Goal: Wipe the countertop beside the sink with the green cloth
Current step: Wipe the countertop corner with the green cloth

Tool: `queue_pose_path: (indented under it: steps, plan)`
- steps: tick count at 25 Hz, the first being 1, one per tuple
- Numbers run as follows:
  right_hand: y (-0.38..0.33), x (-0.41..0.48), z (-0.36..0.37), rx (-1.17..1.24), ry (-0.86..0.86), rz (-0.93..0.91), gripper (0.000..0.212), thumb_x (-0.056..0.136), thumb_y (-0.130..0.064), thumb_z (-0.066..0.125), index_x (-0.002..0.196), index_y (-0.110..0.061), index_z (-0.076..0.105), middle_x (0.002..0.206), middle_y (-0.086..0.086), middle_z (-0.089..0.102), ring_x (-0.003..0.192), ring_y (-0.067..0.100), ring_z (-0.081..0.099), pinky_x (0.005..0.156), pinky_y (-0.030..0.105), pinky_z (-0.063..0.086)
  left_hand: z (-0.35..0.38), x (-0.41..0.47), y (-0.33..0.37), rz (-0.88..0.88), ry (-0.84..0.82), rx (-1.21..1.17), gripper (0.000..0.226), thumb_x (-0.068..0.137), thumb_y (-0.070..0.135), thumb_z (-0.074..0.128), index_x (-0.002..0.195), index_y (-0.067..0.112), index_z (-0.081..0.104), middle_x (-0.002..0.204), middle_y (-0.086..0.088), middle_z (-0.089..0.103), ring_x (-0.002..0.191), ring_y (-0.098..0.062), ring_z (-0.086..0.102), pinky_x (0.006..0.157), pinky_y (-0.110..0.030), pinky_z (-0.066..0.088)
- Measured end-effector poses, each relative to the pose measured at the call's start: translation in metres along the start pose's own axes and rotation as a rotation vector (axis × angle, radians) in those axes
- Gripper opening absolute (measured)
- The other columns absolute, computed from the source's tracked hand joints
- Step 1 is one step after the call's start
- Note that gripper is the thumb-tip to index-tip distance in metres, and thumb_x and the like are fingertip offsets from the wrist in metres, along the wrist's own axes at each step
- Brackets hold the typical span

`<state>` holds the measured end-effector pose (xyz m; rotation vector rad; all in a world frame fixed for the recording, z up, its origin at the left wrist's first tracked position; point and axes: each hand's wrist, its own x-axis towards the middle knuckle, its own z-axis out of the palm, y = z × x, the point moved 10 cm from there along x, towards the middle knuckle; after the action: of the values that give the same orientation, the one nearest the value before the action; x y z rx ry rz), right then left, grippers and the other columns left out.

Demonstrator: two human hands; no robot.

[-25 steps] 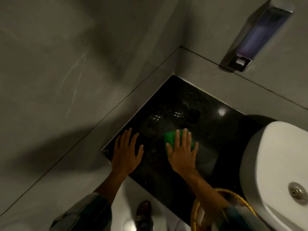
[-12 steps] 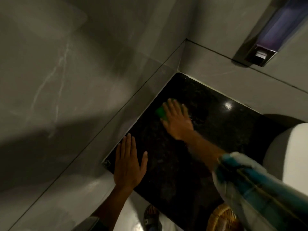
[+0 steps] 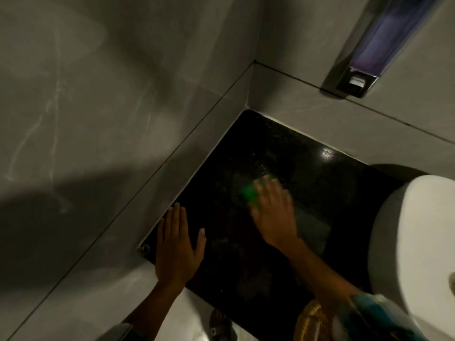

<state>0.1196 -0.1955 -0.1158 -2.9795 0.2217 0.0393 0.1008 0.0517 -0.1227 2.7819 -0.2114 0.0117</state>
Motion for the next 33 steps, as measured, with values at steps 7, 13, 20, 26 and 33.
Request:
queue_pose_path:
  steps: [7,13,20,26,33]
  plan:
    - [-0.04,0.099,-0.001,0.079,-0.032,0.031,0.065,0.097,-0.05,0.032,0.154,-0.023,0.018,0.165,0.005,0.011,0.152,0.028,0.003,0.12,0.053,0.01,0.001,0.002,-0.003,-0.029,-0.016,0.003,0.074,0.092,0.053,0.035,0.15,0.01,0.019,0.159,-0.009,0.021,0.147,-0.021,0.015,0.12,-0.041,0.017]
    - [-0.061,-0.003,0.014,0.03,-0.032,-0.248,0.062,0.092,-0.05,0.042,0.148,-0.025,0.036,0.159,0.004,0.032,0.147,0.028,0.027,0.115,0.053,0.029,-0.001,0.001,0.001,0.014,-0.041,0.025,0.07,0.094,0.051,0.029,0.148,0.008,0.021,0.158,-0.013,0.025,0.146,-0.025,0.02,0.118,-0.044,0.021]
    - [0.151,0.003,-0.034,0.094,0.072,0.604,0.066,0.099,-0.043,0.039,0.154,-0.013,0.019,0.164,0.015,0.01,0.151,0.034,0.007,0.118,0.058,0.014,-0.001,0.001,0.003,0.025,-0.036,0.029,0.074,0.093,0.053,0.027,0.147,0.004,0.023,0.157,-0.016,0.025,0.145,-0.028,0.021,0.117,-0.048,0.024]
    - [0.027,-0.039,0.005,0.099,0.036,0.386,0.068,0.095,-0.05,0.034,0.153,-0.019,0.021,0.163,0.011,0.015,0.15,0.035,0.011,0.117,0.057,0.011,0.001,0.002,0.004,-0.021,-0.08,0.028,0.077,0.09,0.055,0.025,0.147,0.002,0.025,0.156,-0.017,0.028,0.145,-0.03,0.023,0.117,-0.047,0.023]
    - [0.08,0.053,-0.016,0.119,0.01,0.464,0.065,0.1,-0.045,0.03,0.156,-0.021,0.008,0.165,0.007,-0.001,0.152,0.03,-0.004,0.12,0.056,0.005,0.0,0.003,0.003,0.003,-0.06,0.008,0.075,0.091,0.055,0.027,0.148,0.006,0.023,0.158,-0.013,0.024,0.146,-0.028,0.02,0.117,-0.047,0.023]
